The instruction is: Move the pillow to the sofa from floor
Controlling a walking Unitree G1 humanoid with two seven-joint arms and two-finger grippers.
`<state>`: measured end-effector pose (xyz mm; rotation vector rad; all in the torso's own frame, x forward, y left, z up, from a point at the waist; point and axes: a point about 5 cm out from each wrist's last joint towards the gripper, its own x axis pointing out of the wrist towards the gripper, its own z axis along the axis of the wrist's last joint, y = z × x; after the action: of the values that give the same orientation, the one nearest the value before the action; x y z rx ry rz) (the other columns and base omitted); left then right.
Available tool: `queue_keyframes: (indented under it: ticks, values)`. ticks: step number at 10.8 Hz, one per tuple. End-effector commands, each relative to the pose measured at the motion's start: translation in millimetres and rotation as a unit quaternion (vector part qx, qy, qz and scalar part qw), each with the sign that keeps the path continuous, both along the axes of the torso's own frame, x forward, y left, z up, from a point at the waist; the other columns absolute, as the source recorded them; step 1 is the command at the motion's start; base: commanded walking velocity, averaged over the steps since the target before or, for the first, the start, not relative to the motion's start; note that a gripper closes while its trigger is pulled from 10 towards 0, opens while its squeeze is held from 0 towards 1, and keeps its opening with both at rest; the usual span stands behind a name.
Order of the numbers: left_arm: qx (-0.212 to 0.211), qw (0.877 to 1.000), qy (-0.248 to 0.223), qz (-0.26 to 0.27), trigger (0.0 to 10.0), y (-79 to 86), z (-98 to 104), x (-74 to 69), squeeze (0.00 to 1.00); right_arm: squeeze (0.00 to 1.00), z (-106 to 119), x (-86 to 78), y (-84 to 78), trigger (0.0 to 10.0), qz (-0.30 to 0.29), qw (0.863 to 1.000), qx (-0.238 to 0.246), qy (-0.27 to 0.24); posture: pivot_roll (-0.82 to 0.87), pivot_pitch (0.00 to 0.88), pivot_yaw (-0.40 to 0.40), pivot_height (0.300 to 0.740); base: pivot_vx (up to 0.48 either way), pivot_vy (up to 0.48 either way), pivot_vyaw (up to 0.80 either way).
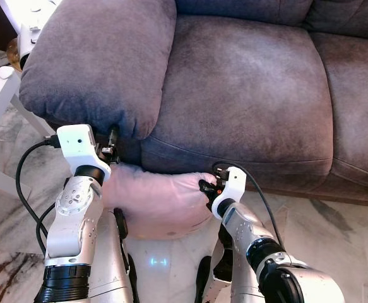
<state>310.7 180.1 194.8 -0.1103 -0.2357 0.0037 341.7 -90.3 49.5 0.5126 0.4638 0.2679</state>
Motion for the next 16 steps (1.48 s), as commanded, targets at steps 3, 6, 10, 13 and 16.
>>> queue_keyframes:
  ticks: [3,6,10,13,16]
  values:
    - [-0.001,1.0,0.018,0.003,10.0,1.6,-10.2,-1.4,0.0,0.0,1.1,0.5,-6.2,10.0,-0.007,1.0,-0.005,-0.017,0.22,0.262,-0.121,0.513,0.0,0.0,0.0]
    - [-0.001,1.0,0.018,0.003,10.0,2.1,-9.3,-0.9,0.0,0.0,-0.7,-0.8,-5.7,10.0,-0.007,1.0,-0.005,-0.015,0.22,0.265,-0.12,0.513,0.0,0.0,0.0]
    - [-0.001,1.0,0.017,0.001,10.0,1.2,-9.2,0.2,0.0,0.0,-0.3,-0.7,-5.8,10.0,-0.006,1.0,-0.006,-0.017,0.22,0.266,-0.12,0.513,0.0,0.0,0.0]
    - [-0.002,1.0,0.016,0.001,10.0,1.6,-8.9,0.2,0.0,0.0,-0.6,-1.0,-4.9,10.0,-0.004,1.0,-0.008,-0.017,0.22,0.264,-0.12,0.513,0.0,0.0,0.0]
    - [-0.002,1.0,0.016,0.001,10.0,1.6,-8.8,-0.1,0.0,0.0,-1.2,-1.6,-4.5,10.0,0.0,1.0,-0.012,-0.019,0.22,0.262,-0.12,0.565,0.0,0.0,0.0]
